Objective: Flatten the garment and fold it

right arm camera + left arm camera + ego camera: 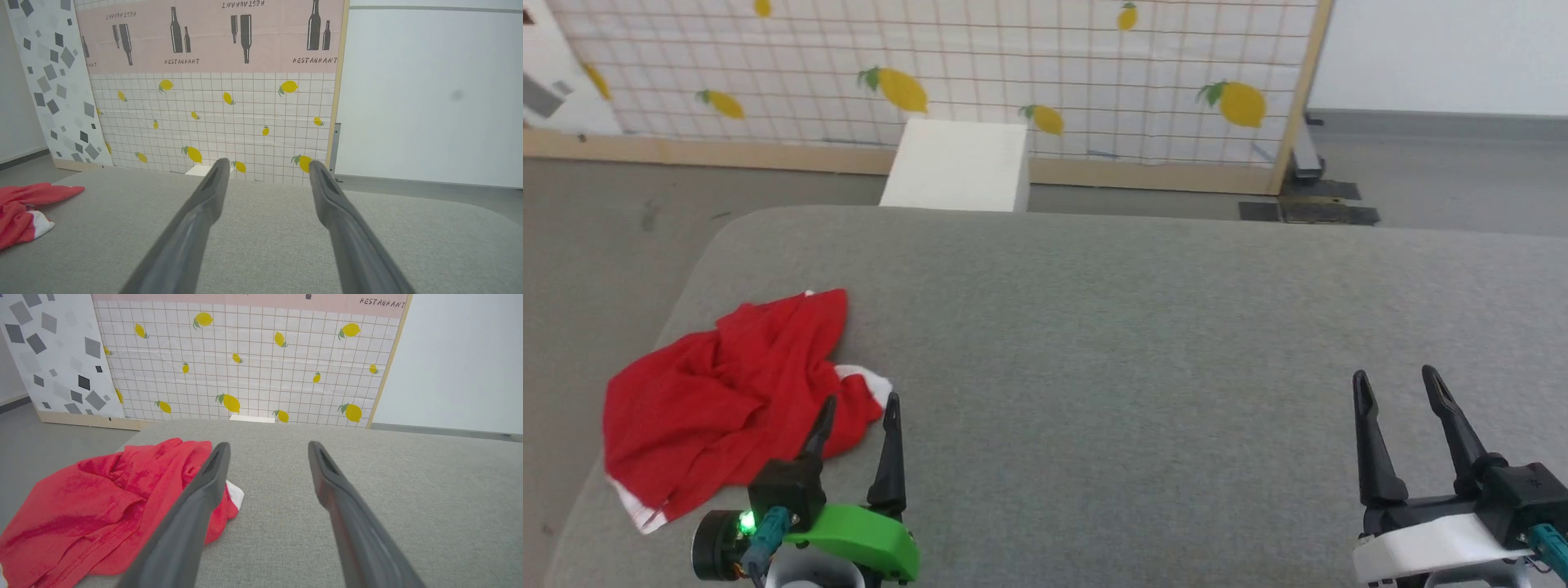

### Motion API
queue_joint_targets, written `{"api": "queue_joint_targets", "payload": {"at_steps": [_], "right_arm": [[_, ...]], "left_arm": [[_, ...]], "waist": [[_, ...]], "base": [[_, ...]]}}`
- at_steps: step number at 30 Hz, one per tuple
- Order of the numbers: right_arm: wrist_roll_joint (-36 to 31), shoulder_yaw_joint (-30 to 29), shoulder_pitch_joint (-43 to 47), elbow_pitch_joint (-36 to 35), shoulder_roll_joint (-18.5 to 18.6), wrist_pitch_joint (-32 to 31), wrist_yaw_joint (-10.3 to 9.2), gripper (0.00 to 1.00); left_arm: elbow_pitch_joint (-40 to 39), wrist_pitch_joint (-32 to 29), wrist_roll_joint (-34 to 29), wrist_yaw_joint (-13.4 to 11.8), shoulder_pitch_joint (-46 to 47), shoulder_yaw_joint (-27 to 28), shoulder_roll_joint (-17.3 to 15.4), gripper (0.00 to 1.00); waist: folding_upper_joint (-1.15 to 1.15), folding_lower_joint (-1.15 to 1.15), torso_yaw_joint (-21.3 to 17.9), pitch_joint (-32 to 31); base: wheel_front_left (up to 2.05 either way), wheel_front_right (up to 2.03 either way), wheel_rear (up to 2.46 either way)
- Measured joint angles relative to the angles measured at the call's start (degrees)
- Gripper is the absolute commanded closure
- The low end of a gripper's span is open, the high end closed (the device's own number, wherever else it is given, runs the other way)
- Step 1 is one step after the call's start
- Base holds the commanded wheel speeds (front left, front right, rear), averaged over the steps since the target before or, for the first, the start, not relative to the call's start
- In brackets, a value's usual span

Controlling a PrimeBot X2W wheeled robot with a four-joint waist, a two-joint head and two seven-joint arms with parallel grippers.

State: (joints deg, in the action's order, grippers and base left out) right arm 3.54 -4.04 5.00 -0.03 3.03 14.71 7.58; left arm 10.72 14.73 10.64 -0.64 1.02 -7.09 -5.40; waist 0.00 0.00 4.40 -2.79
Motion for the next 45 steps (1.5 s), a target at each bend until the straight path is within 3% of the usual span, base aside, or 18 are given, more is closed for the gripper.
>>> {"api": "queue_joint_targets", "payload": {"at_steps": [28,35,45], "right_arm": [[0.83,2.03,-0.80,0.05,-0.11,0.01,0.00,0.00],[0.83,2.13,-0.97,0.27,-0.12,0.01,0.00,0.00],[0.83,1.65,-1.46,0.08,-0.13,0.01,0.00,0.00]], "left_arm": [[-1.13,0.00,1.31,-1.53,-0.04,1.57,-2.47,0.00],[-1.09,0.00,1.52,-1.70,-0.08,1.38,-2.66,0.00],[-1.04,-0.08,3.05,-1.48,0.63,1.32,-2.60,0.00]], "waist": [[0.00,0.00,28.79,1.31],[0.00,0.00,32.03,1.52],[0.00,0.00,31.41,2.69]], "base": [[0.00,0.00,0.00],[0.00,0.00,0.00],[0.00,0.00,0.00]]}}
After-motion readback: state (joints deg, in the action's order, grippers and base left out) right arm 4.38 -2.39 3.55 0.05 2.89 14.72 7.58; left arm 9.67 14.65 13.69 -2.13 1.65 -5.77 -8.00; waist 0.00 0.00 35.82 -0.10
